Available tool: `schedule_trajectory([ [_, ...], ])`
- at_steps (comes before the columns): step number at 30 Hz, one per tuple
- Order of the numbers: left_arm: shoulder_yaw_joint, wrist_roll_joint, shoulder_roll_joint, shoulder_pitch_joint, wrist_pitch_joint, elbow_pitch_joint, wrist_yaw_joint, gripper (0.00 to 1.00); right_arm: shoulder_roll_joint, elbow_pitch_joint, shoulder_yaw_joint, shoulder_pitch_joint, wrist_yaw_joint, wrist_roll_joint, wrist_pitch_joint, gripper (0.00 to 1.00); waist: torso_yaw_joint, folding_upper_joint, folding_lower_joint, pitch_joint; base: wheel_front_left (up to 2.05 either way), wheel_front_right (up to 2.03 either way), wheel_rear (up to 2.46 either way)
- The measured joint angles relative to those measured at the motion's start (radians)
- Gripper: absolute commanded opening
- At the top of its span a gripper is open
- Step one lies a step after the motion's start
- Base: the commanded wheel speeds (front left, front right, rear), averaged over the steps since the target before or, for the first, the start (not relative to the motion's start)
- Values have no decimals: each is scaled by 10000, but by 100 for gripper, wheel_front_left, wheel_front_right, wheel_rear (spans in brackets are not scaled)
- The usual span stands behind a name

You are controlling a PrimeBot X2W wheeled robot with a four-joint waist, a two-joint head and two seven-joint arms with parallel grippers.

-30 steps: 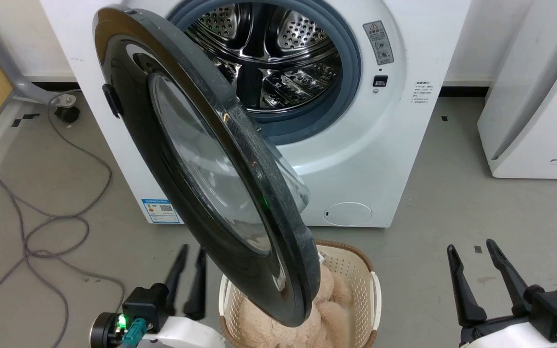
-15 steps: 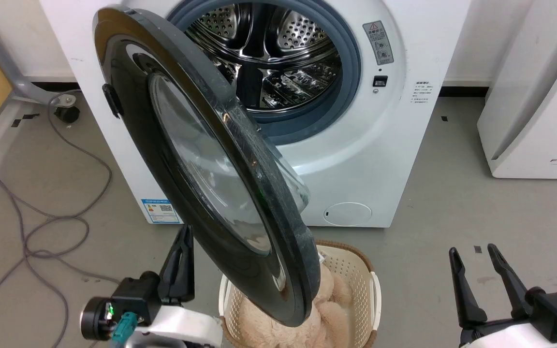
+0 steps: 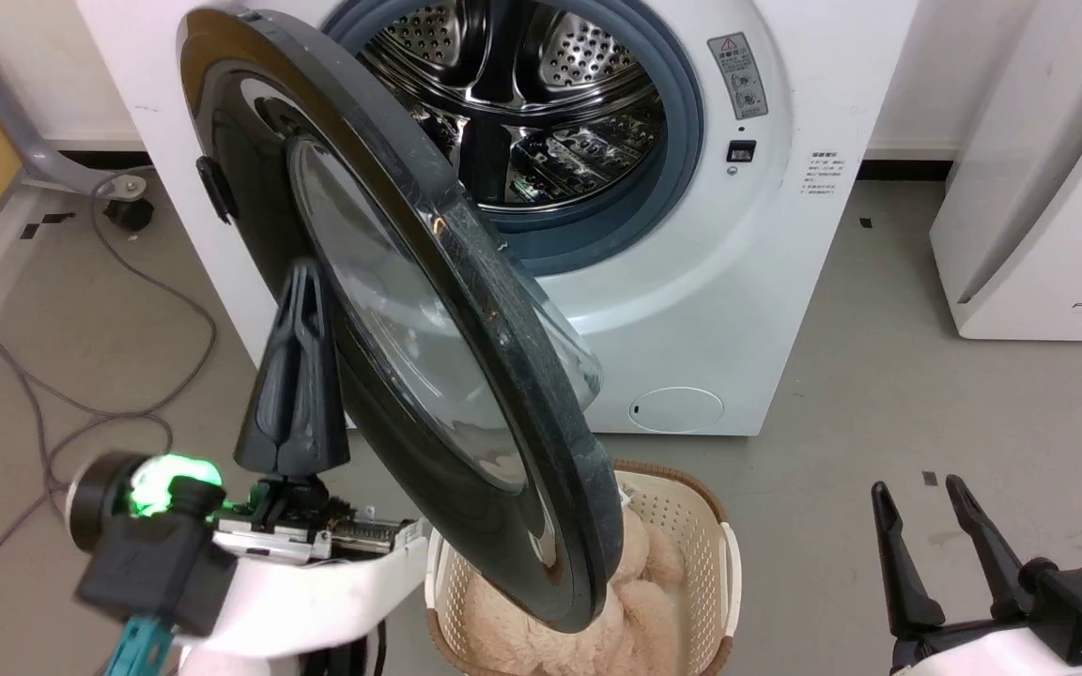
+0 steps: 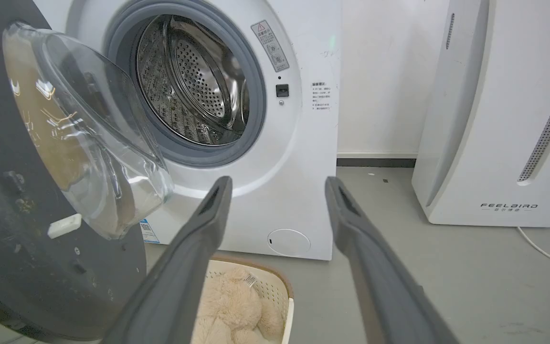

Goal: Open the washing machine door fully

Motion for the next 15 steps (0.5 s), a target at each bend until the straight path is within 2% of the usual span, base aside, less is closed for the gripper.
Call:
schedule_trajectory([
  [7,-1248,-163,-17,-665,148,-1701,-527,0,0,42,-19,-38,0,2,-10,100,-72,-1,0,20,0,0,0],
  [15,-3685,-775,-35,-669,1095,-1906,-1177,0,0,153,-44,-35,0,88,-59,100,-151,0,0,16,0,0,0],
])
